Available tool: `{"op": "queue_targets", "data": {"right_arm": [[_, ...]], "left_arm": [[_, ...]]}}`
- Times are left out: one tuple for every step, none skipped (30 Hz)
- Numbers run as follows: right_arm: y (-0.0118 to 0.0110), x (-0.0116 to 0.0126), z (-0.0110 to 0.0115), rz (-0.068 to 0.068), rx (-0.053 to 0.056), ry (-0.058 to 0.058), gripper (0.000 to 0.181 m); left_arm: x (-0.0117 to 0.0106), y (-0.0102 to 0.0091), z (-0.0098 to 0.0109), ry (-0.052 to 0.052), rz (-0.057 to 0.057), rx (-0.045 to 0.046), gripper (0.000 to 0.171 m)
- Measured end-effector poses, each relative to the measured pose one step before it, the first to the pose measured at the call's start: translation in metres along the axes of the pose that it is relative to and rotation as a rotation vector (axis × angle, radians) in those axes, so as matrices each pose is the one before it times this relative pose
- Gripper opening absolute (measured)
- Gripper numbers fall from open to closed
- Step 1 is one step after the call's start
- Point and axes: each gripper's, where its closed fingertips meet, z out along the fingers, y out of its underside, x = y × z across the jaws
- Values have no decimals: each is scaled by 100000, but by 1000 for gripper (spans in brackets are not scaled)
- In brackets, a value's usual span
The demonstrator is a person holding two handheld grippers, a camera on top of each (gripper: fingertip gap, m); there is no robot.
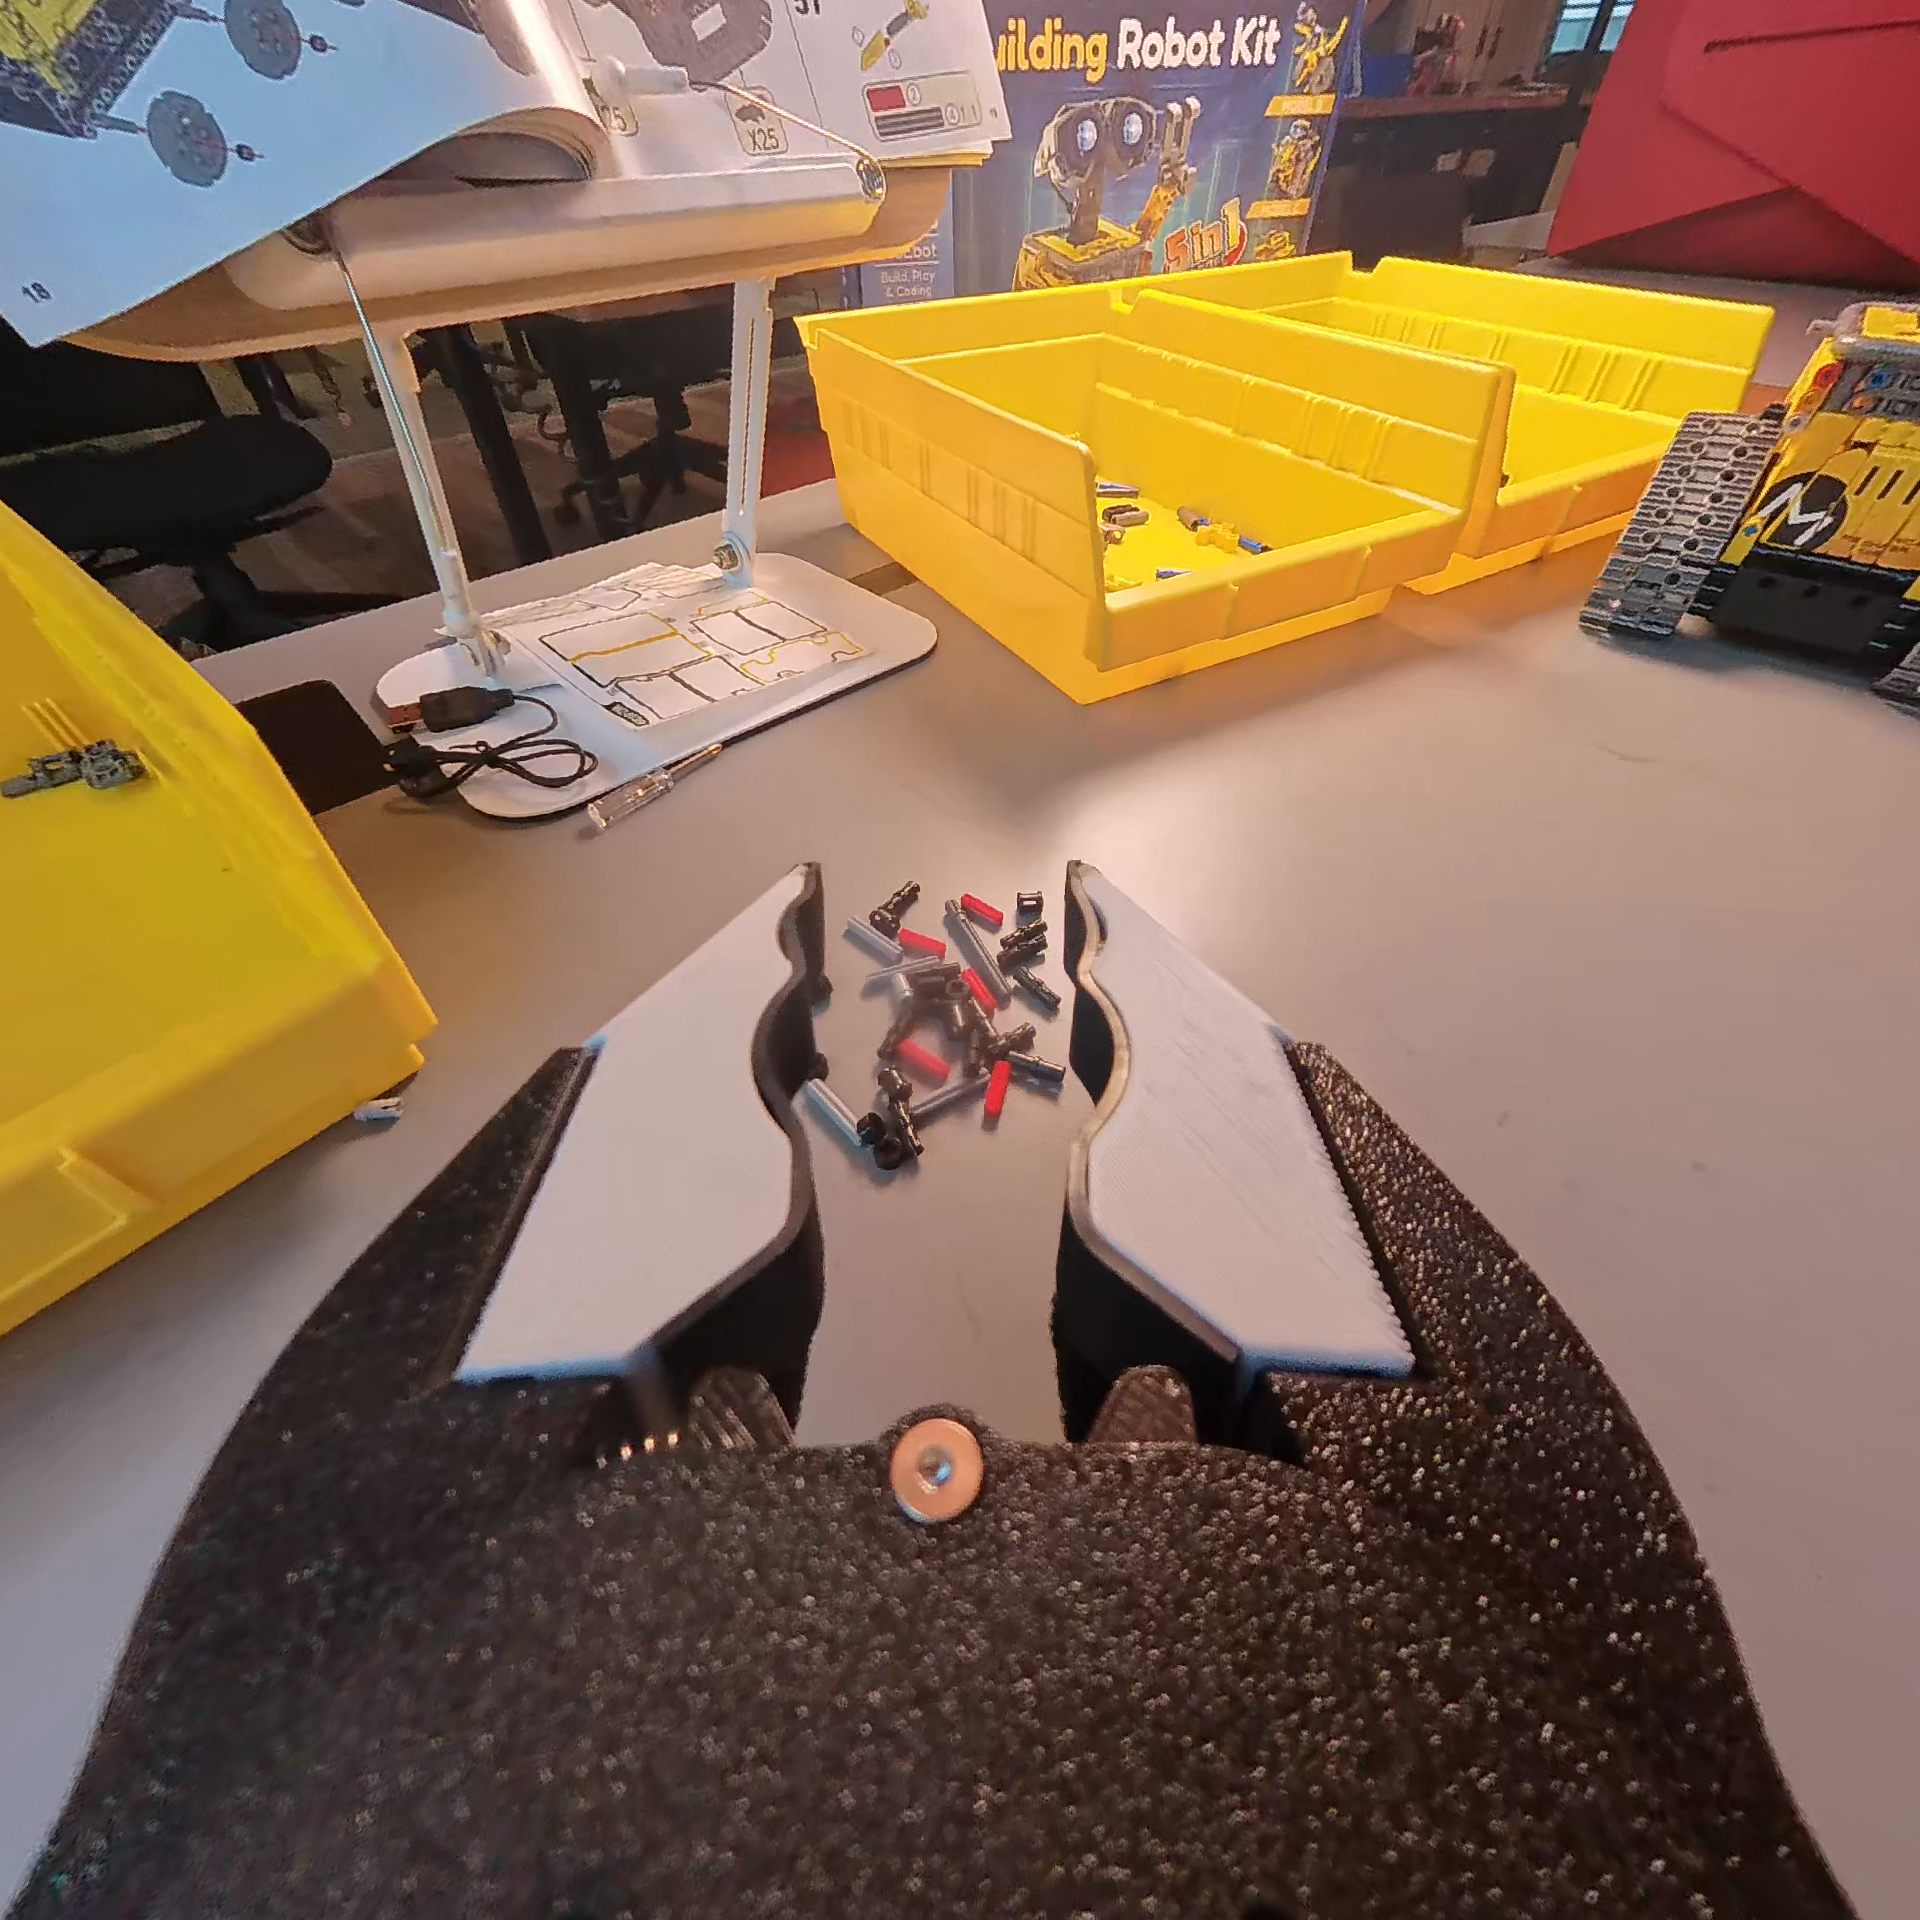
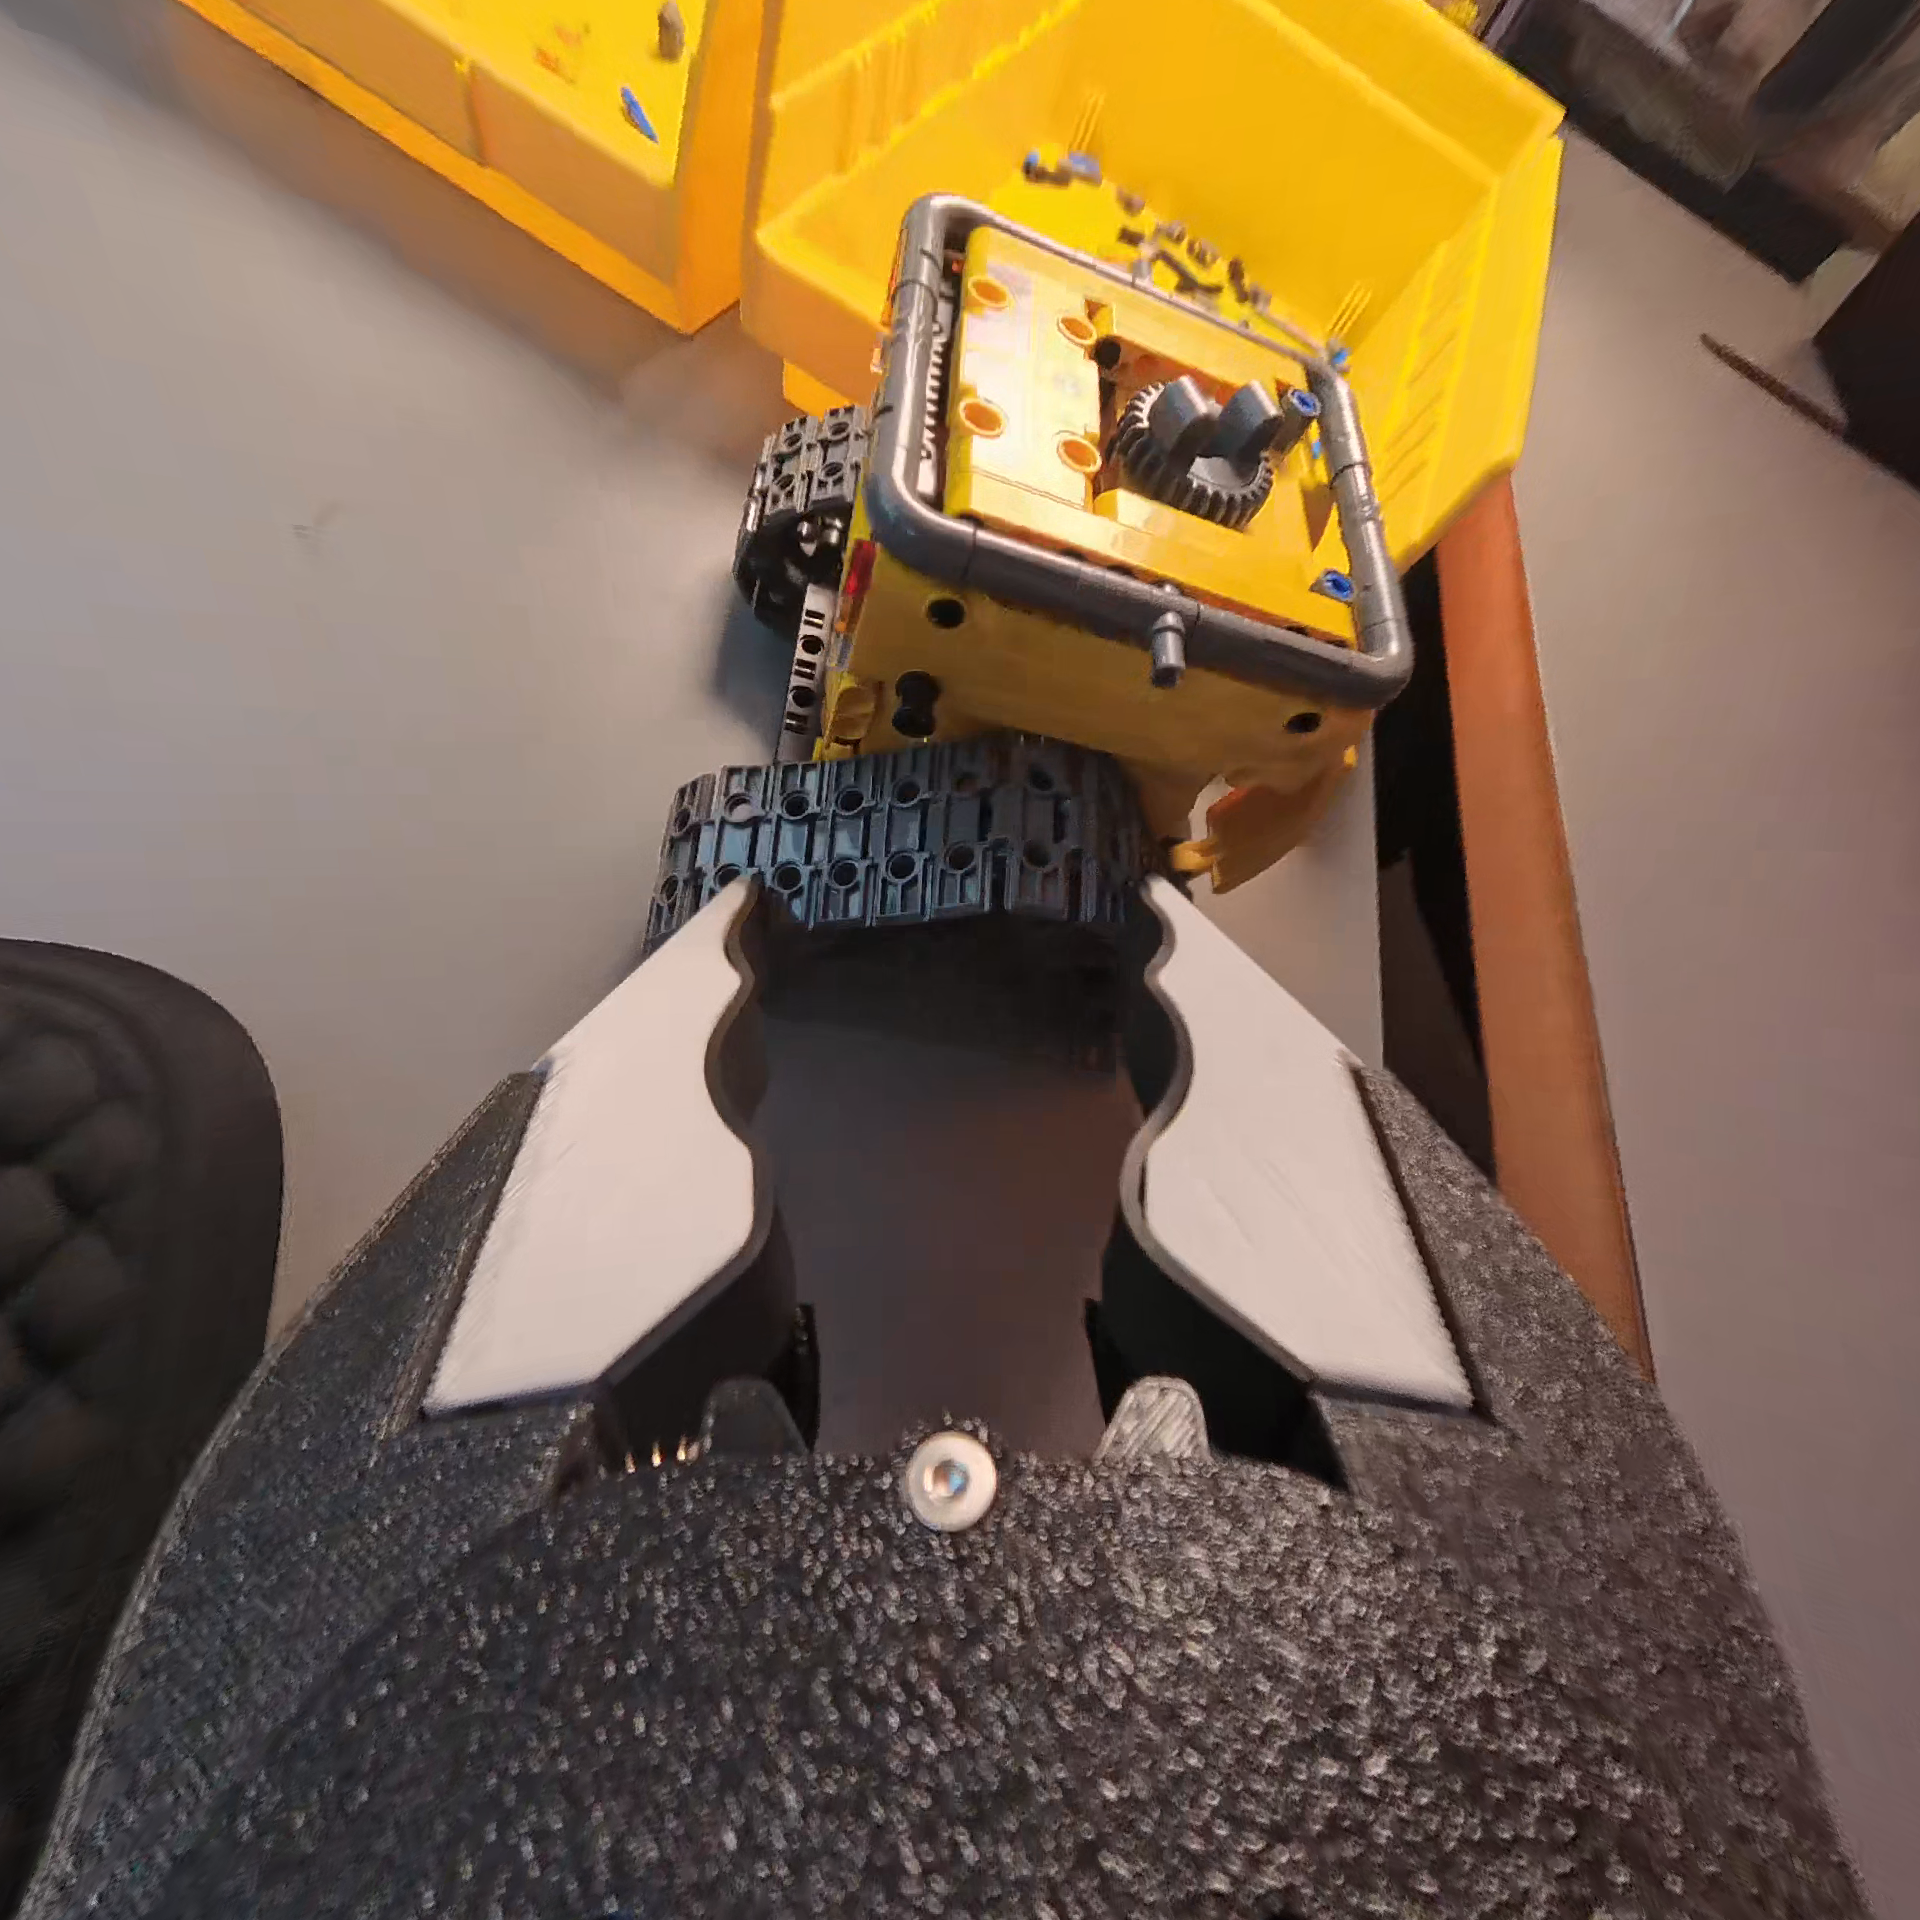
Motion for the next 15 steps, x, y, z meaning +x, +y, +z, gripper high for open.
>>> {"op": "queue_targets", "data": {"right_arm": [[-181, -93, -79, -2275, 2898, 145, 68], [-25, -86, -127, -3446, 1245, 517, 66], [-105, -184, -165, -4194, 1691, -277, 64], [-72, -329, -179, -3163, 1319, -1916, 60], [2, -201, -127, -1786, 451, -2394, 57], [-60, -1, -165, -1605, 651, -1841, 50], [-291, 11, -275, -1603, 1638, -2610, 33], [-412, -563, -256, 8, 1385, -6657, 24], [-410, -700, -110, 1174, 504, -6954, 20], [-303, -310, -43, -1104, -225, -3135, 20], [-155, 223, -59, -3706, -405, 1649, 20], [53, 268, -74, -3732, -910, 2491, 27], [255, -114, -25, -1377, -1520, -426, 31], [322, -178, 31, 739, -1320, -1409, 37], [118, 185, 83, 495, 488, 1021, 39]], "left_arm": [[105, 158, 84, 557, 35, -786, 46], [90, 72, 35, 373, 365, -579, 46], [110, 20, 11, 406, 391, -110, 46], [86, 14, 7, 364, 332, -137, 46], [56, 15, 11, 198, 227, -153, 45], [44, 29, 30, 225, 138, -222, 45], [46, 38, 22, 282, 91, -278, 45], [22, 12, 12, 73, 151, -133, 45], [36, 4, -6, 84, 161, -28, 45], [46, -2, -18, 132, 113, -121, 45], [47, 8, -38, 127, 154, -247, 45], [40, -35, -61, 31, 243, -101, 45], [50, -101, -73, 11, 320, 292, 45], [44, -106, -63, 101, 263, 401, 45], [49, -60, -7, 220, 99, 159, 45]]}}
